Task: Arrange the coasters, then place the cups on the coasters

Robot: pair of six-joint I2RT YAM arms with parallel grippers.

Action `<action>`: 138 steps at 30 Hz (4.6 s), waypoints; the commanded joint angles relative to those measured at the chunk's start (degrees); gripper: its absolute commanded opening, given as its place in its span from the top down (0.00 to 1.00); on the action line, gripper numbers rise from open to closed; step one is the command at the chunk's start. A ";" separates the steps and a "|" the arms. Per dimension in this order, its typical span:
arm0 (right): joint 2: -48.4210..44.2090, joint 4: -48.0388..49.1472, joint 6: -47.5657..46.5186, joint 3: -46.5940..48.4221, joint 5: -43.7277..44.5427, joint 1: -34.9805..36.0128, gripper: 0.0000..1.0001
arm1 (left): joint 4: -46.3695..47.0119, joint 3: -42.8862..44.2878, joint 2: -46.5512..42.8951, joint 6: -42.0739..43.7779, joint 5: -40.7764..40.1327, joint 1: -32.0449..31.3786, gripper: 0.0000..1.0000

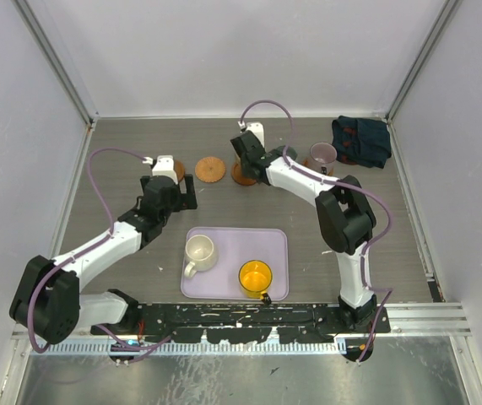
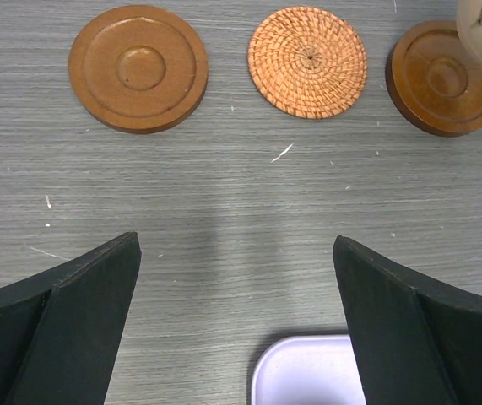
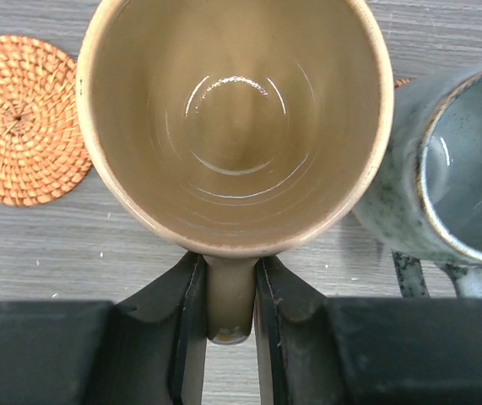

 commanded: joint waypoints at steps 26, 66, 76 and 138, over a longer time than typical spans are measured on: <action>2.64 -3.91 4.82 9.98 -4.01 -0.39 0.99 | 0.60 1.10 -2.33 -0.49 1.40 0.46 0.02; 2.04 -3.36 7.84 5.00 -0.68 -0.45 0.99 | 1.11 1.09 -0.84 -0.66 2.49 0.46 0.02; 0.72 -3.36 8.14 3.91 -0.50 -0.41 0.99 | 1.35 1.09 -0.67 -1.18 2.83 0.47 0.02; -20.63 -0.33 3.81 -10.63 5.45 3.24 0.29 | -17.34 -3.08 -19.22 -1.78 5.13 -7.94 0.02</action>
